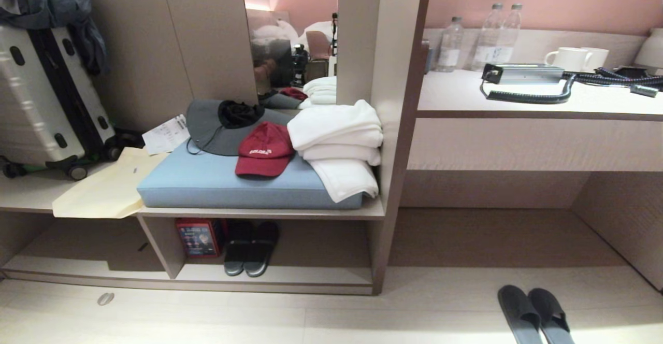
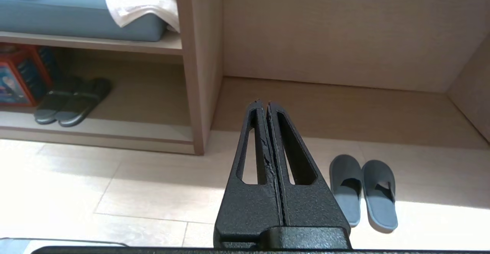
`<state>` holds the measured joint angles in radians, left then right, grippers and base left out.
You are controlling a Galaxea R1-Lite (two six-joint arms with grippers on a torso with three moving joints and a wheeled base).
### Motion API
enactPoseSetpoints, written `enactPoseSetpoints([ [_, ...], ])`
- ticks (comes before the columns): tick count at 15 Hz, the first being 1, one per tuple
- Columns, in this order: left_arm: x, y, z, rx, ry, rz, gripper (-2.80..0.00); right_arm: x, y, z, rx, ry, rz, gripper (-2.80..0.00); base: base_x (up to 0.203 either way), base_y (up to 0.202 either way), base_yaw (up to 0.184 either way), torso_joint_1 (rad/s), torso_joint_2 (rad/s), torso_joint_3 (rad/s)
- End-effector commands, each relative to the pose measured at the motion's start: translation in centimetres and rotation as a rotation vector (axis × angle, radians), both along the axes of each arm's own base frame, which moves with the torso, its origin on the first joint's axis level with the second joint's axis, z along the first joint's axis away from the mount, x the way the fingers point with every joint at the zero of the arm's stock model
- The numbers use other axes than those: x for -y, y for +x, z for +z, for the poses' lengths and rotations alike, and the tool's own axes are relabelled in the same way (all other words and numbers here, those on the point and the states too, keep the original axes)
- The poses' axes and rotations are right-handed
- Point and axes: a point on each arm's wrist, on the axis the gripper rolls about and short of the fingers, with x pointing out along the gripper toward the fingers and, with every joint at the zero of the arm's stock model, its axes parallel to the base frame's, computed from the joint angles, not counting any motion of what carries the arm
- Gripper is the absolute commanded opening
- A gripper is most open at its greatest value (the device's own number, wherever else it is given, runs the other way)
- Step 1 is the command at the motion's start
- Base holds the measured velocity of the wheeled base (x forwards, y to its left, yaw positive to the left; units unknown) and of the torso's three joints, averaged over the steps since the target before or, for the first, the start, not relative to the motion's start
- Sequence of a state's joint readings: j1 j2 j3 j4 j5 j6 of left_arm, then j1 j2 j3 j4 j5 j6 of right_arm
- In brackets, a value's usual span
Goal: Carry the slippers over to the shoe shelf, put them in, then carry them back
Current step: Pick up the slippers on the floor
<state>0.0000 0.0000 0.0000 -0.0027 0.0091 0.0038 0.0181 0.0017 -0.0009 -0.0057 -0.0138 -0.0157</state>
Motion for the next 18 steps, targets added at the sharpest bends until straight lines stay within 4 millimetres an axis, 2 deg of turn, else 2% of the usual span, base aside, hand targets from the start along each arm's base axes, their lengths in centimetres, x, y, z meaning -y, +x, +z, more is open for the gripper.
enactPoseSetpoints([
  [1,0.0,0.0,0.0,0.0,-0.001,0.0,-2.8,0.0,0.01,-0.02,0.0,-0.001,0.0,-2.8,0.0,0.0,0.0,0.0,0.0,0.0],
  [7,0.0,0.0,-0.01,-0.001,0.001,0.002,-2.8,0.0,0.01,-0.02,0.0,-0.001,0.0,-2.8,-0.001,-0.044,0.0,0.002,0.0,0.002],
  [18,0.0,-0.01,0.03,0.0,0.005,0.0,-2.8,0.0,0.01,-0.02,0.0,-0.004,0.0,-2.8,0.0,-0.198,0.002,0.003,0.0,0.002],
])
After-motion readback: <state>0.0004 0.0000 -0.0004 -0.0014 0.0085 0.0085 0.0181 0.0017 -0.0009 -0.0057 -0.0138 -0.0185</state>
